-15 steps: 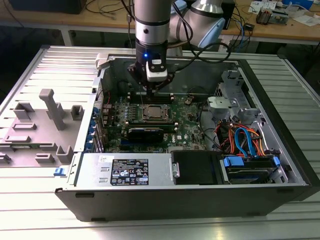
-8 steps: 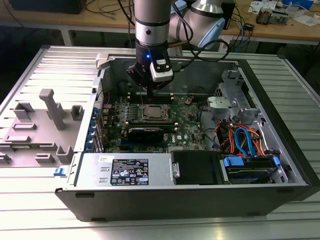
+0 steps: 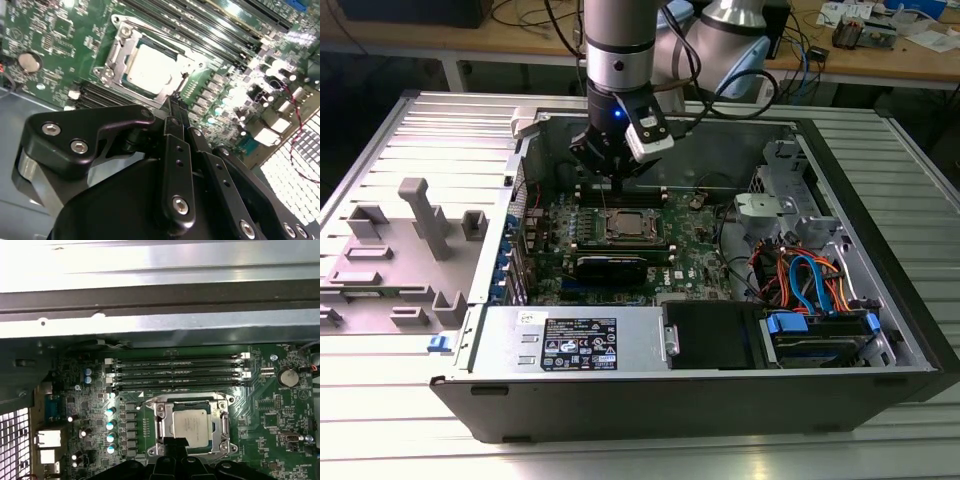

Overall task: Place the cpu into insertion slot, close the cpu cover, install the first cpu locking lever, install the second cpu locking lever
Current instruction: 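Install the first cpu locking lever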

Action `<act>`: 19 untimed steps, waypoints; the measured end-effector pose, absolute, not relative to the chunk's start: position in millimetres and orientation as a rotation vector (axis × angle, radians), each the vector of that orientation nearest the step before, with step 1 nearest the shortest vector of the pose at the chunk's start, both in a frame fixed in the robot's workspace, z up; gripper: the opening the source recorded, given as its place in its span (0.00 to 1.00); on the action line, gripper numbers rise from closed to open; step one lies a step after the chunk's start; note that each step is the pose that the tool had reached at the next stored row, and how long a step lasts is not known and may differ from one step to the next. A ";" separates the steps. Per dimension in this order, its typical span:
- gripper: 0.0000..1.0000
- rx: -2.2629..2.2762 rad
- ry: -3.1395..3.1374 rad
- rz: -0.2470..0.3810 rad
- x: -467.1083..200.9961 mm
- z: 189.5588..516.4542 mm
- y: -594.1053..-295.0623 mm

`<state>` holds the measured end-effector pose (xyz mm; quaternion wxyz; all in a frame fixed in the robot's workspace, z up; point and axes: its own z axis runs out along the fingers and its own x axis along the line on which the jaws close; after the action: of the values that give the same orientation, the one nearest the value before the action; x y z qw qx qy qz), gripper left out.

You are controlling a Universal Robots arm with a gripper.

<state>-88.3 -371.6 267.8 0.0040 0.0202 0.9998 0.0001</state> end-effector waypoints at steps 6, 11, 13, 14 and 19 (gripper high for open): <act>0.11 0.042 3.133 0.001 -100.5 267.7 -371.6; 0.11 -0.036 3.133 0.001 -104.1 267.0 -371.6; 0.11 -0.058 3.133 0.003 -110.8 266.3 -371.6; 0.11 -0.063 3.133 0.004 -114.4 266.2 -371.6; 0.11 -0.088 3.132 0.004 -124.1 266.1 -370.9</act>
<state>-124.1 -370.9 266.1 0.0040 -0.0282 0.9996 0.0012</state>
